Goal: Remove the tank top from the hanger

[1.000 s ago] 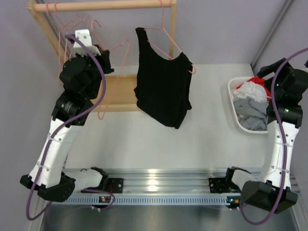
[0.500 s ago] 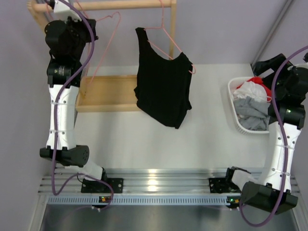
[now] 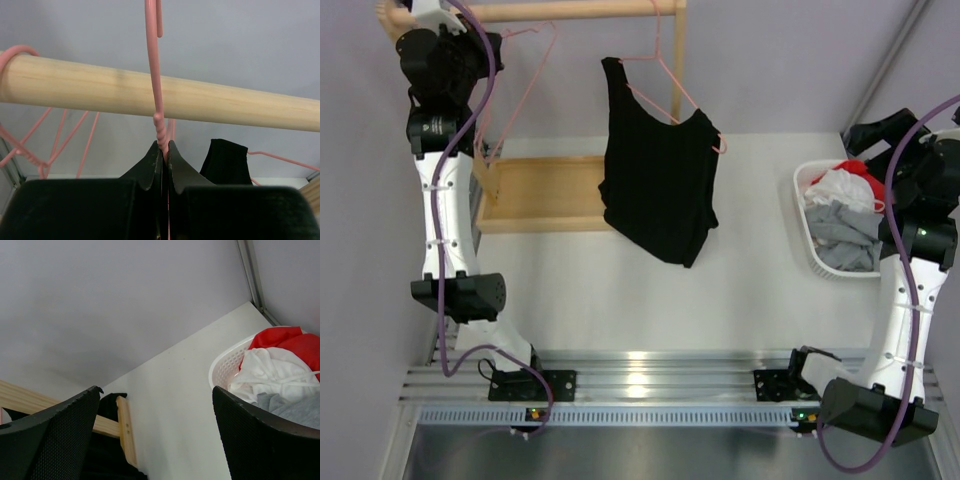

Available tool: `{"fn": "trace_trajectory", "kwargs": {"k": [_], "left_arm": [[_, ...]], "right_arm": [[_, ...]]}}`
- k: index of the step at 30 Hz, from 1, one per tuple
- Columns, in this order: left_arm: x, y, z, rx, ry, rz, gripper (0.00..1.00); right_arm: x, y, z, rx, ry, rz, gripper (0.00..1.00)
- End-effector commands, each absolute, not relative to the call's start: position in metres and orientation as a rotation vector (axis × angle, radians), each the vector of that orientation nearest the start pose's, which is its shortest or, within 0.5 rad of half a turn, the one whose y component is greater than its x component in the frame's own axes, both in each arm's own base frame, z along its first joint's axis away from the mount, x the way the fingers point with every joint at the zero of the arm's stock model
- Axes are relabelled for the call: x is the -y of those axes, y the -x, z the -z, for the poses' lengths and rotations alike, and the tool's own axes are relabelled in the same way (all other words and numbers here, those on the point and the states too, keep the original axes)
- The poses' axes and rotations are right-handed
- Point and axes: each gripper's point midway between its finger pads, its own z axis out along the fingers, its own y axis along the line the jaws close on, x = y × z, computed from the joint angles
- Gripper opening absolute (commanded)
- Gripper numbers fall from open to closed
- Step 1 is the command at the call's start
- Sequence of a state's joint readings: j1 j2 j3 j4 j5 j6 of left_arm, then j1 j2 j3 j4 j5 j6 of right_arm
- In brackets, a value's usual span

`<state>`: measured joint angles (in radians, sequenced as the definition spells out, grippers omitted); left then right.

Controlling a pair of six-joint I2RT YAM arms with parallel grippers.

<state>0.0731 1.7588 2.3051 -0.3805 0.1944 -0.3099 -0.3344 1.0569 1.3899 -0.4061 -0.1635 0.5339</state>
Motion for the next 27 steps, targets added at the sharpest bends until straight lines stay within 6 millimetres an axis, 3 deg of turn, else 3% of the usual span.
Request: {"fn": "trace_trajectory", "kwargs": {"k": [1,9,12,21,24,25,27], "left_arm": [[0.002,-0.492,-0.570,-1.348,0.109,0.343,0.00],[-0.010,-0.499,-0.548,-1.394,0.137,0.312,0.00],[-0.014,-0.493,-0.545,-1.403,0.146,0.283,0.00],[-0.046,-0.489,-0.530,-1.426,0.220,0.203,0.01],[-0.052,-0.485,-0.535,-1.410,0.250,0.182,0.16],[-0.054,-0.483,-0.537,-1.402,0.261,0.176,0.31],[-0.056,-0.474,-0.546,-1.377,0.284,0.171,0.43]], "right_arm": [[0.056,-0.335,-0.461,-1.470,-0.502,-0.307,0.91],[0.054,-0.335,-0.461,-1.465,-0.500,-0.322,0.91],[0.053,-0.335,-0.461,-1.466,-0.498,-0.332,0.91],[0.050,-0.336,-0.462,-1.468,-0.487,-0.346,0.91],[0.049,-0.336,-0.462,-1.471,-0.482,-0.352,0.91],[0.048,-0.336,-0.461,-1.473,-0.482,-0.353,0.92],[0.047,-0.336,-0.461,-1.473,-0.478,-0.357,0.92]]}}
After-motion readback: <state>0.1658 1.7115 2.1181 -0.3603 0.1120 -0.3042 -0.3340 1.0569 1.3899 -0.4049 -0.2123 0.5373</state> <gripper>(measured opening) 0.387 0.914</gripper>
